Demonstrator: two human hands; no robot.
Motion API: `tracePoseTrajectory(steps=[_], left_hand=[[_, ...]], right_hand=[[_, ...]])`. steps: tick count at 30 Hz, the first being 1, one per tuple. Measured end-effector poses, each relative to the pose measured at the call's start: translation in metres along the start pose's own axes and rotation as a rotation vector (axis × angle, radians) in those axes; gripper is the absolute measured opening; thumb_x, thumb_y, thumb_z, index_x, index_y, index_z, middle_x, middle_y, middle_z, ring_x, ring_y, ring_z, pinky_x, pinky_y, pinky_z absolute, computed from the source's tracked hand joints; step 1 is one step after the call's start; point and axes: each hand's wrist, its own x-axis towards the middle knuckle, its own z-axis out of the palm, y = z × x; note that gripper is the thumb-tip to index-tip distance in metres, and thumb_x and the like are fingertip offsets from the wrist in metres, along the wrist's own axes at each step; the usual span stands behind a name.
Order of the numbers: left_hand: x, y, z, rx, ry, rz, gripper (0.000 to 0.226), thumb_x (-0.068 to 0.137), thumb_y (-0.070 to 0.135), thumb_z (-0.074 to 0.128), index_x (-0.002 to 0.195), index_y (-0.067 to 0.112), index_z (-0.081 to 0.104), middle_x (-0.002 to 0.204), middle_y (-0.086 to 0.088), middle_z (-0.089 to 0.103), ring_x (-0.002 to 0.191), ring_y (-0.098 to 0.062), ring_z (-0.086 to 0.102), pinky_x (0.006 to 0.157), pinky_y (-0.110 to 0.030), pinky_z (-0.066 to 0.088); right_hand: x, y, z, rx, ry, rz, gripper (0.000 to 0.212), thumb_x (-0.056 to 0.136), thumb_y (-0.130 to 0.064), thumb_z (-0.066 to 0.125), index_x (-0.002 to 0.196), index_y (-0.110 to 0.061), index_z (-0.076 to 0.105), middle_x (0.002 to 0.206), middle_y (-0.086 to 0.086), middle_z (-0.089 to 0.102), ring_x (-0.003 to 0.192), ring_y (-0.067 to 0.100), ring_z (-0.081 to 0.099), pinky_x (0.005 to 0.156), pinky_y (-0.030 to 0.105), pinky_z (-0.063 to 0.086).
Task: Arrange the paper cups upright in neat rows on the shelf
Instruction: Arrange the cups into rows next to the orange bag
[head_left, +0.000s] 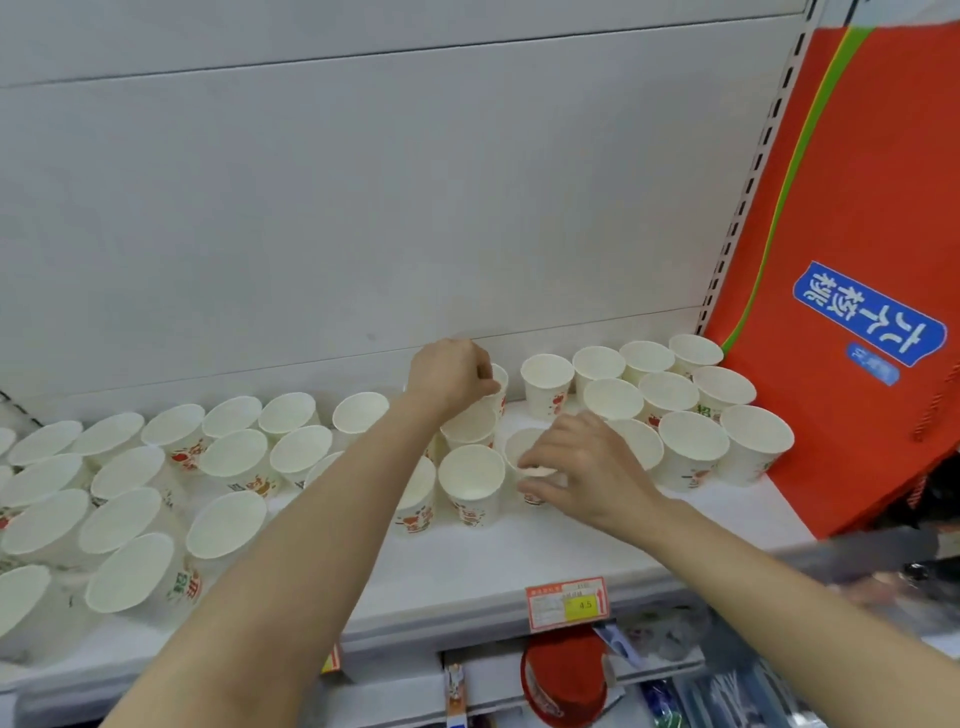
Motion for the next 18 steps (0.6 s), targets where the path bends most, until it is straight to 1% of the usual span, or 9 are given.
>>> tracePoseTrajectory(steps=[2,4,9,11,15,18], left_hand=[[0.002,0.005,0.006,0.035,-0.009,0.034,0.019,0.079,0.044,0.069,0.089,0.028,0.073,0.095,0.003,0.070,0.092,-0.021,0.064,0.066,-0.026,0.038],[0.003,0.009,0.012,0.075,-0.001,0.071,0.020,0.078,0.045,0.070,0.088,0.028,0.073,0.094,0.002,0.070,0.092,-0.022,0.064,0.066,-0.026,0.036],[0.003,0.009,0.024,0.139,0.023,0.111,0.018,0.080,0.041,0.068,0.090,0.027,0.074,0.093,-0.002,0.070,0.091,-0.025,0.063,0.068,-0.027,0.034],[0.004,0.008,0.022,0.146,0.033,0.121,0.017,0.081,0.039,0.067,0.090,0.026,0.073,0.092,-0.003,0.070,0.091,-0.026,0.063,0.068,-0.027,0.034],[0.000,0.006,0.017,0.149,0.050,0.121,0.013,0.083,0.030,0.063,0.090,0.023,0.073,0.090,-0.004,0.069,0.087,-0.027,0.062,0.069,-0.028,0.033],[-0.002,0.002,0.014,0.128,0.079,0.122,0.013,0.083,0.024,0.060,0.089,0.025,0.072,0.090,-0.001,0.070,0.086,-0.025,0.062,0.069,-0.028,0.033]], right_hand=[[-0.011,-0.003,0.004,-0.045,-0.004,0.026,0.015,0.073,-0.030,0.077,0.081,-0.019,0.072,0.077,-0.007,0.066,0.072,0.020,0.056,0.065,0.033,0.038],[-0.018,-0.005,0.006,-0.092,0.002,0.067,0.016,0.069,-0.022,0.081,0.081,-0.018,0.072,0.077,-0.006,0.067,0.072,0.021,0.057,0.065,0.033,0.037],[-0.022,-0.002,0.003,-0.226,0.040,0.161,0.010,0.068,-0.014,0.077,0.074,-0.016,0.069,0.070,-0.004,0.065,0.068,0.022,0.055,0.066,0.031,0.033],[-0.014,0.001,0.002,-0.286,0.049,0.218,0.009,0.069,-0.014,0.076,0.072,-0.016,0.069,0.068,-0.003,0.064,0.067,0.023,0.054,0.065,0.033,0.035],[0.007,0.008,0.003,-0.349,0.024,0.362,0.017,0.061,-0.013,0.083,0.067,-0.017,0.068,0.062,-0.004,0.062,0.064,0.023,0.053,0.063,0.032,0.037],[0.018,0.014,0.004,-0.372,-0.024,0.404,0.020,0.054,-0.010,0.085,0.062,-0.017,0.068,0.056,-0.004,0.061,0.065,0.023,0.052,0.061,0.032,0.038]])
